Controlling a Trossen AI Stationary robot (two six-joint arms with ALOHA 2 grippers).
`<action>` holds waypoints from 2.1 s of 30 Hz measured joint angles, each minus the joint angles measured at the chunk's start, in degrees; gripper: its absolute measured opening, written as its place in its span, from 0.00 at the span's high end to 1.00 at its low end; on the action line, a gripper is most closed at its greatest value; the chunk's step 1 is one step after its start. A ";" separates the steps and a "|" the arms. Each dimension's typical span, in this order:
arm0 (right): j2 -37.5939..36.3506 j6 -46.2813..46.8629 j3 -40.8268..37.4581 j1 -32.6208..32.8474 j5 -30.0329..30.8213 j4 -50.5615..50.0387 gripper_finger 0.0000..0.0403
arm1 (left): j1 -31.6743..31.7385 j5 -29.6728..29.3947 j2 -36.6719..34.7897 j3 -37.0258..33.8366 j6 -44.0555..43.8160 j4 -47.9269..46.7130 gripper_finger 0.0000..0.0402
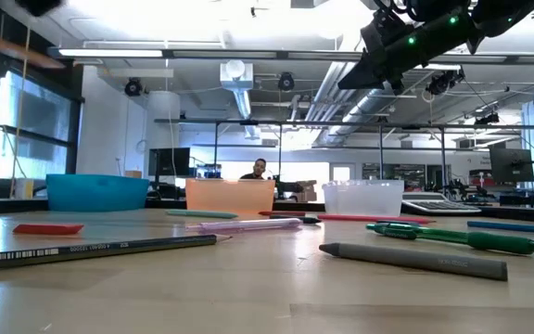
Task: Sort crayons/erasers/pens/pencils in bins
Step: Put the yellow pencil into the yellow bin, then put the blue eraser into the blue bin
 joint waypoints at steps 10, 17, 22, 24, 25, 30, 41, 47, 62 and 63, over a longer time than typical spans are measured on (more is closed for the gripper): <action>-0.02 -0.30 0.00 -0.11 0.00 -0.04 1.00 | -16.39 -7.23 11.71 -0.58 -19.17 -3.61 0.96; -0.02 -0.18 0.00 -0.11 0.00 -0.04 1.00 | -18.50 -10.04 20.10 -0.66 -19.35 0.78 0.96; -0.02 -0.12 0.00 -0.11 0.54 -0.02 1.00 | -19.85 -10.85 23.59 -0.67 -19.32 6.91 0.96; -0.01 -0.10 0.00 -0.11 0.56 -0.07 1.00 | -20.37 -10.89 24.94 -0.66 -19.35 8.66 0.96; 0.00 -0.10 0.00 -0.11 0.57 -0.07 1.00 | -20.63 -10.96 25.74 -0.68 -19.50 9.76 0.96; 0.00 -0.10 0.00 -0.11 0.59 -0.09 1.00 | -21.66 -10.19 28.12 -0.68 -19.80 11.79 0.96; -0.01 0.78 0.00 -0.11 0.63 -0.13 1.00 | -21.10 -9.53 29.05 -0.68 -19.76 10.85 0.91; -0.01 0.77 0.00 -0.11 0.63 -0.13 1.00 | -20.64 -9.29 29.05 -0.68 -18.69 10.78 0.82; -0.02 0.16 -0.02 -0.11 0.63 -0.08 1.00 | -19.82 -9.89 22.05 -0.33 -11.11 9.62 0.67; -0.01 0.14 -0.02 -0.11 0.63 -0.12 1.00 | -19.69 -10.67 20.92 -0.33 -9.94 9.53 0.67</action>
